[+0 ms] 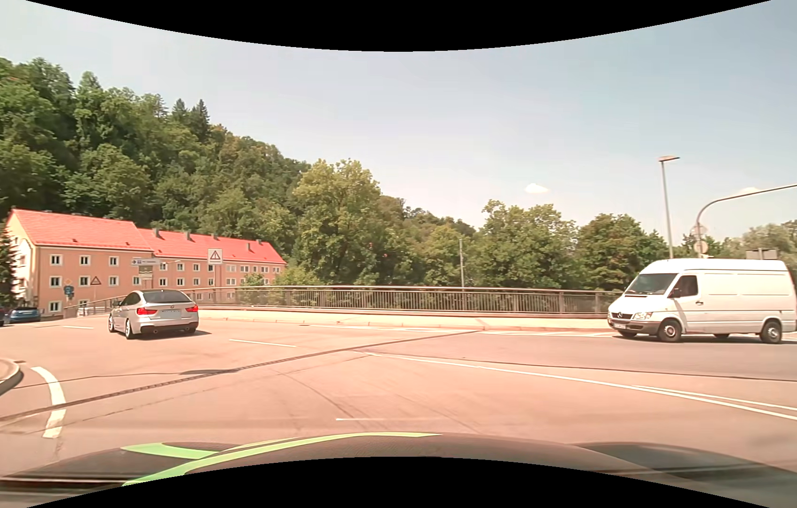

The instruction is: Follow the waypoints while adhering to traffic rules and regulations

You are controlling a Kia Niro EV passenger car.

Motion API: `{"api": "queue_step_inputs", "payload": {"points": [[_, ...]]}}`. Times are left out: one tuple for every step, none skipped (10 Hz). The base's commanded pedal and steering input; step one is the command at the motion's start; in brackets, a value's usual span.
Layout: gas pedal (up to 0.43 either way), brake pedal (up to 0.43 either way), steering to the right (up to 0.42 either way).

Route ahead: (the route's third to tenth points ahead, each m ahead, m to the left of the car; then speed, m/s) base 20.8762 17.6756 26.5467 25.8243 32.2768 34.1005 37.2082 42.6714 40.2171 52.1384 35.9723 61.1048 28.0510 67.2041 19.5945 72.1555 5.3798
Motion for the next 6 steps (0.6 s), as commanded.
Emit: {"api": "queue_step_inputs", "payload": {"points": [[0.079, 0.000, -0.353], [0.087, 0.000, -0.352], [0.087, 0.000, -0.352], [0.087, 0.000, -0.350], [0.098, 0.000, -0.346], [0.110, 0.000, -0.345]]}}
